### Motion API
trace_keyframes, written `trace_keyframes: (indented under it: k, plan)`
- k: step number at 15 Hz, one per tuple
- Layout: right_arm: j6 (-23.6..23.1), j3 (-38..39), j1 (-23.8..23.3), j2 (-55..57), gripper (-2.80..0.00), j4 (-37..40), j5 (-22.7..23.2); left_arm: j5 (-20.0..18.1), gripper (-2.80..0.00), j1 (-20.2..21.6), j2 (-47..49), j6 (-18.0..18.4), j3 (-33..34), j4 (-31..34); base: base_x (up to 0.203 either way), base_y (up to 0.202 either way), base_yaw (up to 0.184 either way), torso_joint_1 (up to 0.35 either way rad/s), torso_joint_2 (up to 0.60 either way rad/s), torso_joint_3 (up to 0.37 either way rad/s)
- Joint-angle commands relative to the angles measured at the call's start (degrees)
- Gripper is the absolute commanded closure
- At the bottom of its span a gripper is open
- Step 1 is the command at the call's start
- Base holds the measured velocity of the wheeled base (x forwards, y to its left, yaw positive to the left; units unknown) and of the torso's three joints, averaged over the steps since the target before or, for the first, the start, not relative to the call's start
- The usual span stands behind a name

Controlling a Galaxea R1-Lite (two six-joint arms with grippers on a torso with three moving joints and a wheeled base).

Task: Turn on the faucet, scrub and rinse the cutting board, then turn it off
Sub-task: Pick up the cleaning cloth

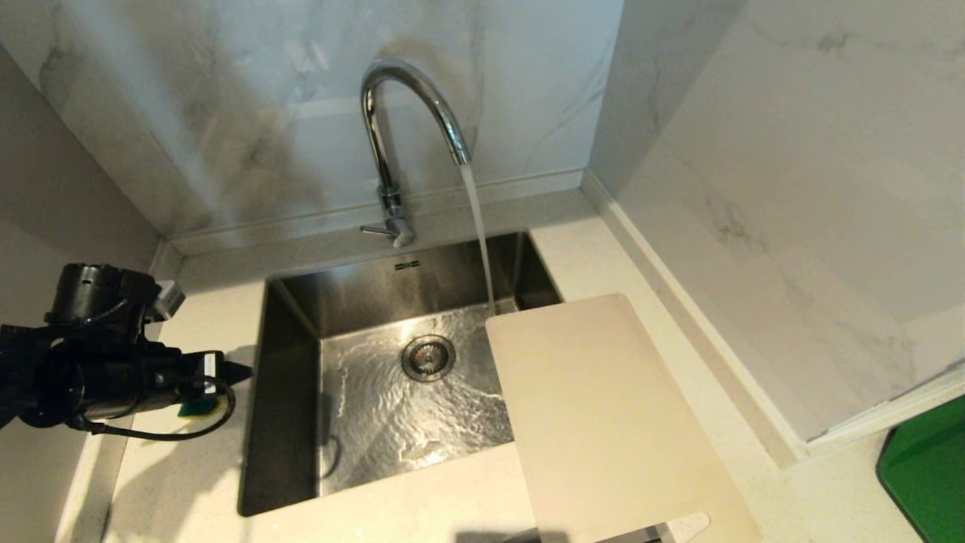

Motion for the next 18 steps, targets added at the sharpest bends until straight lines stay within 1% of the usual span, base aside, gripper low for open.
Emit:
trace_keyframes:
  k: [1, 5, 7, 8, 11, 13, 14, 18]
  plan:
    - [0.0, 0.0, 0.0, 0.0, 0.0, 0.0, 0.1, 0.1, -2.8, 1.7, 0.4, -0.1, 0.2, -0.2, 0.0, 0.0, 0.0, 0.0, 0.0, 0.0]
    - [0.0, 0.0, 0.0, 0.0, 0.0, 0.0, 0.0, 0.1, -2.8, 3.4, 2.2, -0.2, 0.2, -0.3, 0.0, 0.0, 0.0, 0.0, 0.0, 0.0]
    - [0.0, 0.0, 0.0, 0.0, 0.0, 0.0, 0.0, 0.1, -2.8, 3.7, 4.1, -2.1, 0.0, -0.4, 0.0, 0.0, 0.0, 0.0, 0.0, 0.0]
    - [0.0, 0.0, 0.0, 0.0, 0.0, -0.1, 0.0, 0.1, -2.8, 3.9, 4.8, -3.2, -0.1, -1.2, 0.0, 0.0, 0.0, 0.0, 0.0, 0.0]
    - [0.0, 0.0, 0.0, 0.0, 0.0, 0.0, 0.1, -0.1, -2.8, 4.3, 7.0, -4.0, -0.2, -3.9, 0.0, 0.0, 0.0, 0.0, 0.0, 0.0]
    - [0.0, 0.0, 0.0, 0.0, 0.0, 0.0, 0.0, -0.2, -2.8, 5.2, 8.0, -5.2, -0.6, -6.5, 0.0, 0.0, 0.0, 0.0, 0.0, 0.0]
    - [0.0, 0.0, 0.0, 0.0, 0.0, 0.0, 0.1, -0.3, -2.8, 6.1, 8.4, -5.3, -1.0, -7.6, 0.0, 0.0, 0.0, 0.0, 0.0, 0.0]
    - [0.0, 0.0, 0.0, 0.0, 0.0, 0.0, 0.1, -0.8, -2.8, 8.2, 10.3, -5.2, -1.7, -8.2, 0.0, 0.0, 0.0, 0.0, 0.0, 0.0]
